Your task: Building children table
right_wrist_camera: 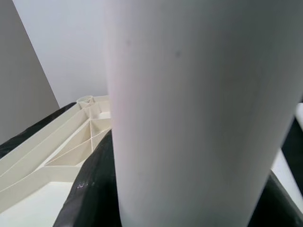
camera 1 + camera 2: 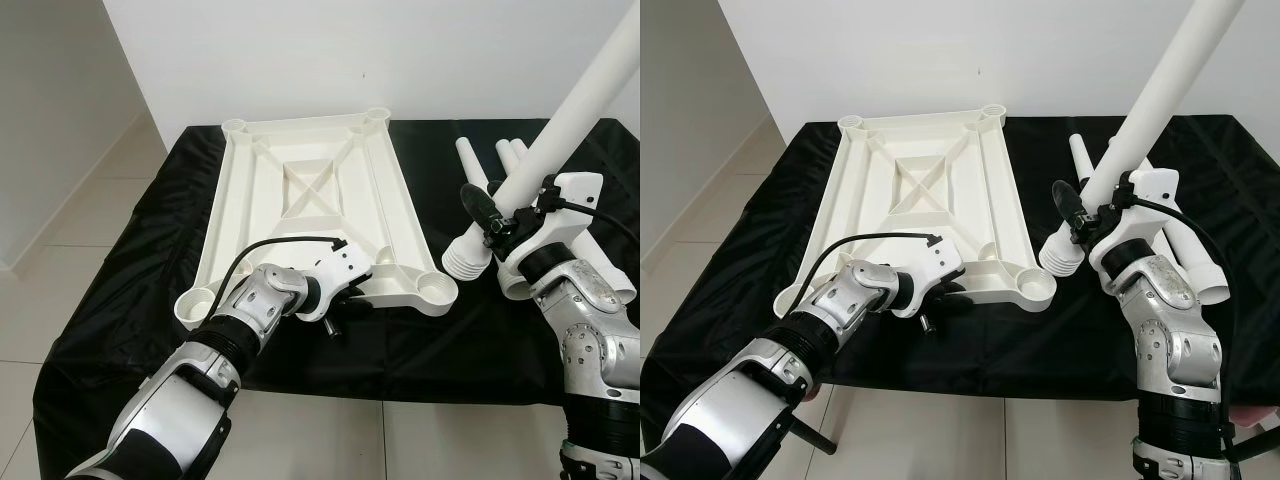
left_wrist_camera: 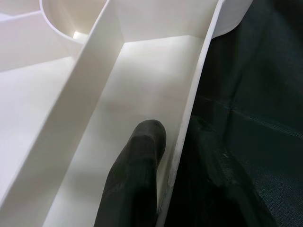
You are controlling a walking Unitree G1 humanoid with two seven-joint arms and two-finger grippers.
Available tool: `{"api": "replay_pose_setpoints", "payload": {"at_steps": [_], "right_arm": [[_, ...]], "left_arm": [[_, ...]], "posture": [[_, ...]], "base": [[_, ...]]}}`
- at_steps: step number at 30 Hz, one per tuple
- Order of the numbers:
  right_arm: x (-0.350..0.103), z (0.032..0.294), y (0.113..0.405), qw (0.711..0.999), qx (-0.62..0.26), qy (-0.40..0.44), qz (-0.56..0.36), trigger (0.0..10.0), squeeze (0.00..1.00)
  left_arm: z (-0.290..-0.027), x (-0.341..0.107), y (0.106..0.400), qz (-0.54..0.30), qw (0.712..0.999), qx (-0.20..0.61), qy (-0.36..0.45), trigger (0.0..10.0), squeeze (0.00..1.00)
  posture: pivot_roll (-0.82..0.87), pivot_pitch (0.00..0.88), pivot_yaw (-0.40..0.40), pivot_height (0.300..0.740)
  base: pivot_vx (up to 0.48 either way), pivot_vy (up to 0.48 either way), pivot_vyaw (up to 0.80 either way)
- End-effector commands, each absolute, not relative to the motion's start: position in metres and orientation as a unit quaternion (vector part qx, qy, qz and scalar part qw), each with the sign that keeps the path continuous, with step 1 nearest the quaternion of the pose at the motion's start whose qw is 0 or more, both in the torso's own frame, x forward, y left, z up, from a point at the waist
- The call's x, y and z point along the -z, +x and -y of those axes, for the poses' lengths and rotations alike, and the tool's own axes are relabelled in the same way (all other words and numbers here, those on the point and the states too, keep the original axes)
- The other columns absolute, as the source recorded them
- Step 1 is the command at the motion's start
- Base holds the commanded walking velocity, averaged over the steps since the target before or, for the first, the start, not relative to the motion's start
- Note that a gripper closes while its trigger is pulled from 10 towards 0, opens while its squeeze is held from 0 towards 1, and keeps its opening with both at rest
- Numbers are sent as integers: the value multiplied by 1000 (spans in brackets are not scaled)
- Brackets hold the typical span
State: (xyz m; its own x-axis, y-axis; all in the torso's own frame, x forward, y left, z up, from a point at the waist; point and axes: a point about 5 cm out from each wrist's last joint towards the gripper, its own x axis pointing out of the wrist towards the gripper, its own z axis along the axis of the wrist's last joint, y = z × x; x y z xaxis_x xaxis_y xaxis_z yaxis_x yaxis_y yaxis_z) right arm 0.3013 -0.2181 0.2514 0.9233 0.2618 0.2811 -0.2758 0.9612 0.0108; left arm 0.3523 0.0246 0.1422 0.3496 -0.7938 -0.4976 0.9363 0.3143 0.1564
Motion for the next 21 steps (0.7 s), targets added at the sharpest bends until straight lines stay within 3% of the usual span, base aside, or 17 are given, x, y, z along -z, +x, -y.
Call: {"api": "replay_pose_setpoints", "payload": {"at_steps": [1, 11, 15, 18, 19, 20, 21], "right_arm": [[-257, 217, 297, 978, -141, 21, 156, 10000, 0], [-258, 219, 296, 978, -139, 18, 155, 10000, 0], [-257, 218, 298, 978, -140, 18, 155, 10000, 0], [-258, 217, 299, 977, -142, 18, 155, 10000, 0], [-259, 216, 299, 977, -145, 17, 156, 10000, 0], [-259, 216, 299, 977, -145, 17, 156, 10000, 0], [-259, 217, 299, 977, -146, 14, 156, 10000, 0]], "left_arm": [[-63, -125, 370, -198, 877, 364, 244, 10000, 0], [-79, -129, 366, -195, 877, 360, 251, 10000, 0], [-53, -142, 357, -142, 866, 421, 227, 10000, 0], [-49, -144, 355, -139, 861, 435, 224, 10000, 0], [-43, -146, 351, -129, 854, 455, 216, 10000, 1000], [-43, -146, 351, -129, 854, 455, 216, 10000, 1000], [-35, -149, 342, -109, 835, 491, 222, 10000, 1000]], "posture": [[-165, 84, 137, 740], [-166, 87, 140, 740], [-157, 86, 132, 740], [-160, 86, 132, 740], [-162, 85, 133, 740], [-162, 85, 133, 740], [-165, 84, 134, 740]], "base": [[0, 0, 0], [0, 0, 0], [0, 0, 0], [0, 0, 0], [0, 0, 0], [0, 0, 0], [0, 0, 0]]}}
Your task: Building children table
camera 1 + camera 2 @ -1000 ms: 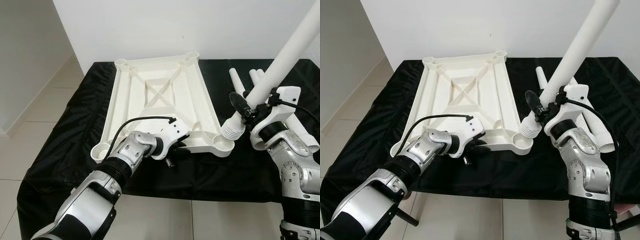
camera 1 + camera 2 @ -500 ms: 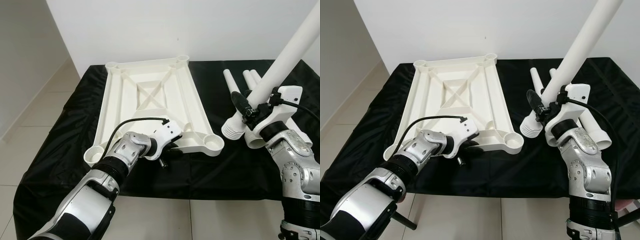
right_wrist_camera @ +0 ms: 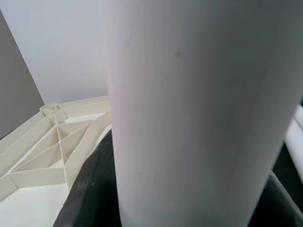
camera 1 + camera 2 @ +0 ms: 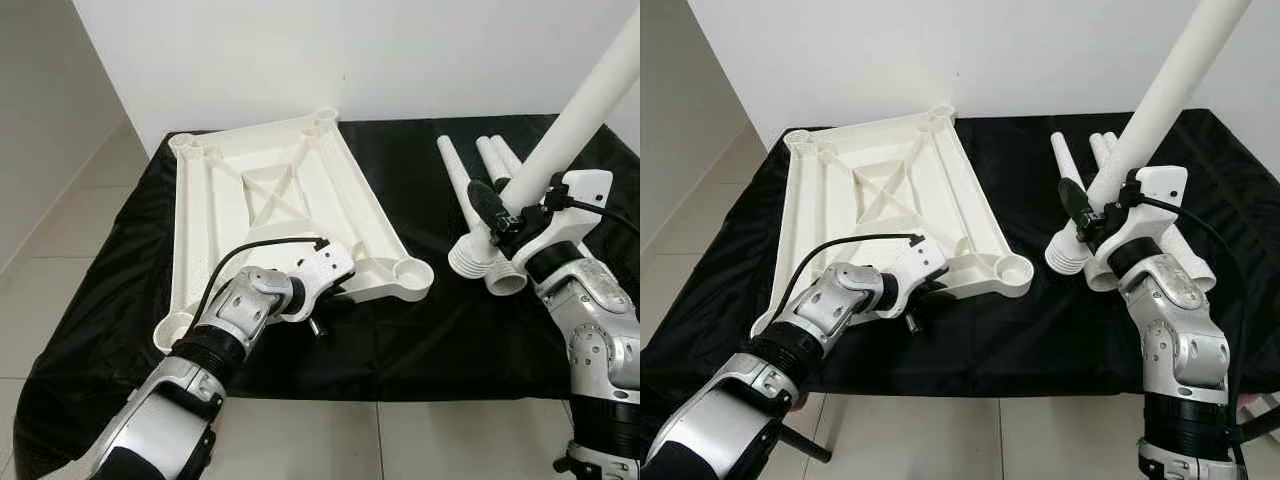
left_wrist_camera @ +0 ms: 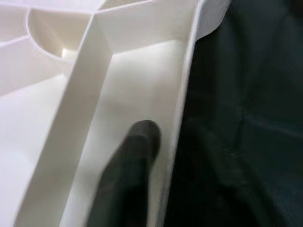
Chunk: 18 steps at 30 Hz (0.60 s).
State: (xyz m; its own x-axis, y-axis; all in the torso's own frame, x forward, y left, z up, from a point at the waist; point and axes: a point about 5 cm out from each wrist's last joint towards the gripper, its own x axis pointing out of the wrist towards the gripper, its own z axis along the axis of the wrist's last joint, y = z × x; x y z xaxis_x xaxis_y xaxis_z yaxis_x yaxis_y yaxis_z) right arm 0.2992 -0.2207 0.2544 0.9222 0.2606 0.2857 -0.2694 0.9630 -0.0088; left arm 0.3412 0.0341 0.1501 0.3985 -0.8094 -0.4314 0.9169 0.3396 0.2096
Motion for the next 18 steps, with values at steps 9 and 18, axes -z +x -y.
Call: {"api": "replay_pose_setpoints", "payload": {"at_steps": [9, 18], "right_arm": [[-259, 219, 298, 977, -142, 16, 159, 10000, 0], [-253, 243, 305, 982, -80, 37, 166, 10000, 0]], "left_arm": [[-26, -166, 337, -69, 830, 508, 219, 10000, 0], [-13, -190, 339, -41, 847, 500, 175, 10000, 0]], "posture": [[-166, 80, 134, 740], [-168, 77, 128, 740]], "base": [[0, 0, 0], [0, 0, 0]]}}
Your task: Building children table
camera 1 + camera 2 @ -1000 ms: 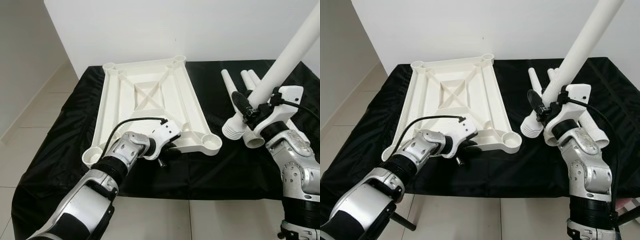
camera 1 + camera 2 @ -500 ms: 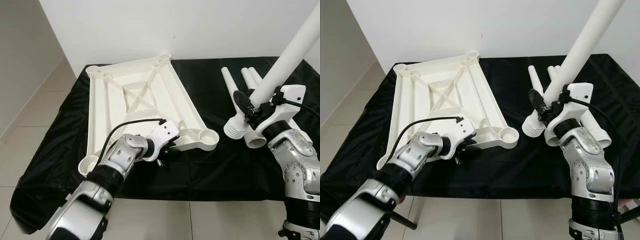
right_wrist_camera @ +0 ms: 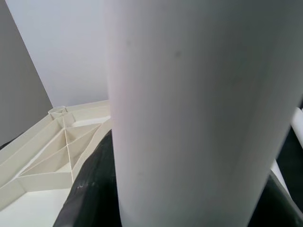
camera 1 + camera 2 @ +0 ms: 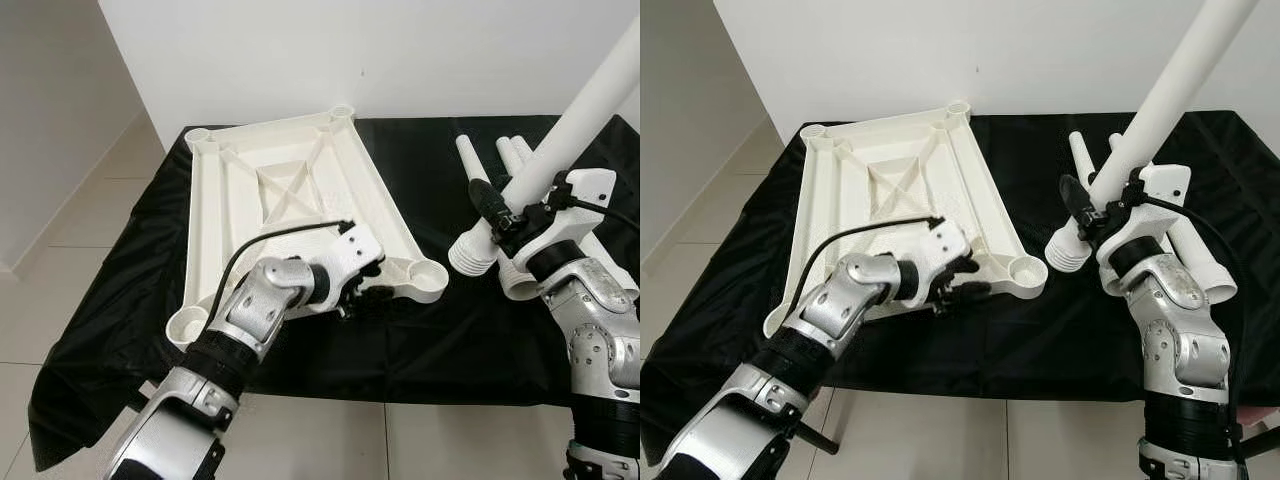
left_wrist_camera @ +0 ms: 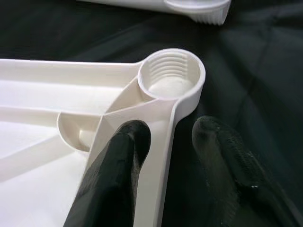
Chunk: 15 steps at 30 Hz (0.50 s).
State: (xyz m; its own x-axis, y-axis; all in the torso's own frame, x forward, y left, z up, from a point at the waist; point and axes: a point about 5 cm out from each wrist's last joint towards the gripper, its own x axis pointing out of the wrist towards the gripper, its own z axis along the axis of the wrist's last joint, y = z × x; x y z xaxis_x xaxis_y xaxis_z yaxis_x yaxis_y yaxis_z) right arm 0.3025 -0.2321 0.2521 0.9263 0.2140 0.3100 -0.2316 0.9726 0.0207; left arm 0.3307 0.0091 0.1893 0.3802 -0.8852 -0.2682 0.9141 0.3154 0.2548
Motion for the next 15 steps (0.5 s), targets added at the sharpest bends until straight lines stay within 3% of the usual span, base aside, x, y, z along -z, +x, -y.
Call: {"api": "replay_pose_setpoints", "payload": {"at_steps": [1, 10, 15], "right_arm": [[-250, 250, 306, 984, -60, 38, 165, 10000, 0], [-246, 261, 310, 980, -15, 91, 175, 10000, 0], [-246, 262, 312, 982, -12, 81, 172, 10000, 0]], "left_arm": [[-11, -192, 340, -41, 852, 493, 169, 10000, 0], [-10, -191, 343, -56, 872, 462, 149, 10000, 0], [-15, -182, 343, -72, 874, 454, 158, 10000, 0]], "posture": [[-168, 77, 128, 740], [-173, 78, 116, 740], [-171, 86, 112, 740]], "base": [[0, 0, 0], [0, 0, 0], [0, 0, 0]]}}
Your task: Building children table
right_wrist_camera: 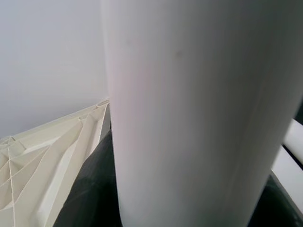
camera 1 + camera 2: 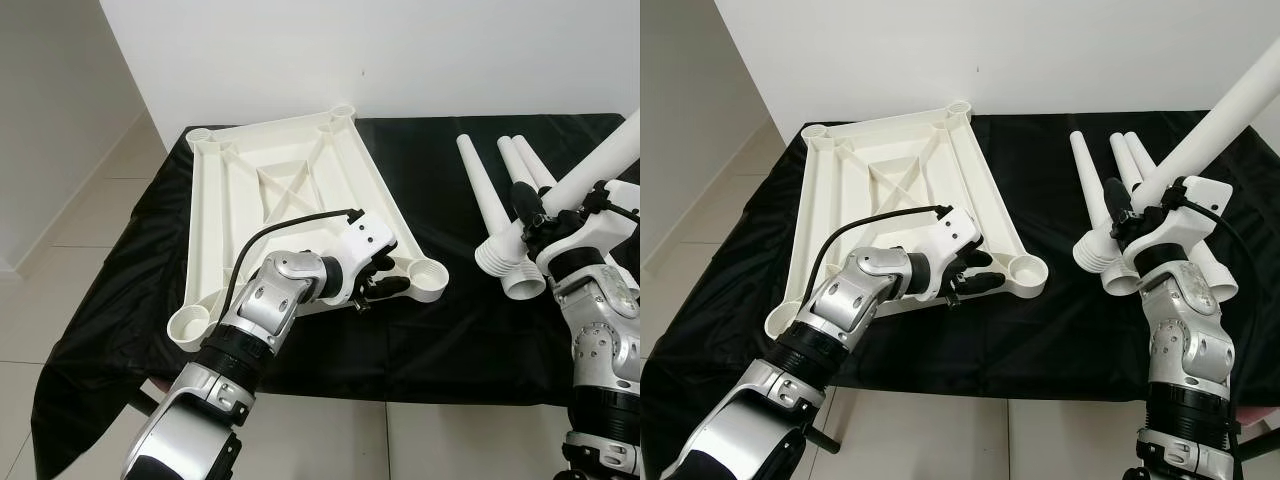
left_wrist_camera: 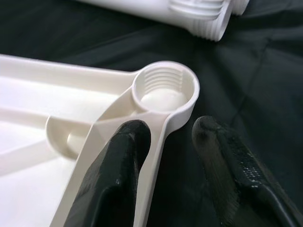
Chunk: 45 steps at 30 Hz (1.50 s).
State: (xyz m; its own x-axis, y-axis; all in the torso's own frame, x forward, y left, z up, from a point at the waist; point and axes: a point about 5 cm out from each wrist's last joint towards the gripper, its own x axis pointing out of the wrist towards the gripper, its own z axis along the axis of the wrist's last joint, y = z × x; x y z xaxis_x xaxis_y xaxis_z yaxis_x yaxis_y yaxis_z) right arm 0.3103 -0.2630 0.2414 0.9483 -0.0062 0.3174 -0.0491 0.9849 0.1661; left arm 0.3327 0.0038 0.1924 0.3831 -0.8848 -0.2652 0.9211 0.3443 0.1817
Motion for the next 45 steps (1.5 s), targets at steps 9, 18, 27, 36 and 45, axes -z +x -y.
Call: {"api": "replay_pose_setpoints", "payload": {"at_steps": [9, 18, 27, 36, 45], "right_arm": [[-250, 261, 313, 981, -21, 62, 183, 10000, 0], [-257, 255, 315, 979, -28, 57, 195, 10000, 0], [-260, 255, 314, 978, -31, 53, 200, 10000, 0], [-261, 255, 312, 977, -31, 48, 203, 10000, 0], [-262, 254, 312, 978, -40, 43, 202, 10000, 0]], "left_arm": [[-18, -159, 341, -98, 877, 423, 206, 10000, 0], [-17, -160, 351, -120, 897, 389, 171, 10000, 0], [-15, -157, 355, -124, 899, 377, 187, 10000, 0], [-13, -149, 352, -127, 888, 394, 198, 3412, 0], [-12, -149, 349, -119, 879, 416, 201, 0, 0]], "posture": [[-171, 104, 100, 740], [-172, 101, 102, 740], [-178, 103, 109, 740], [-184, 102, 116, 740], [-184, 102, 117, 740]], "base": [[0, 0, 0], [0, 0, 0], [0, 0, 0], [0, 0, 0], [0, 0, 0]]}}
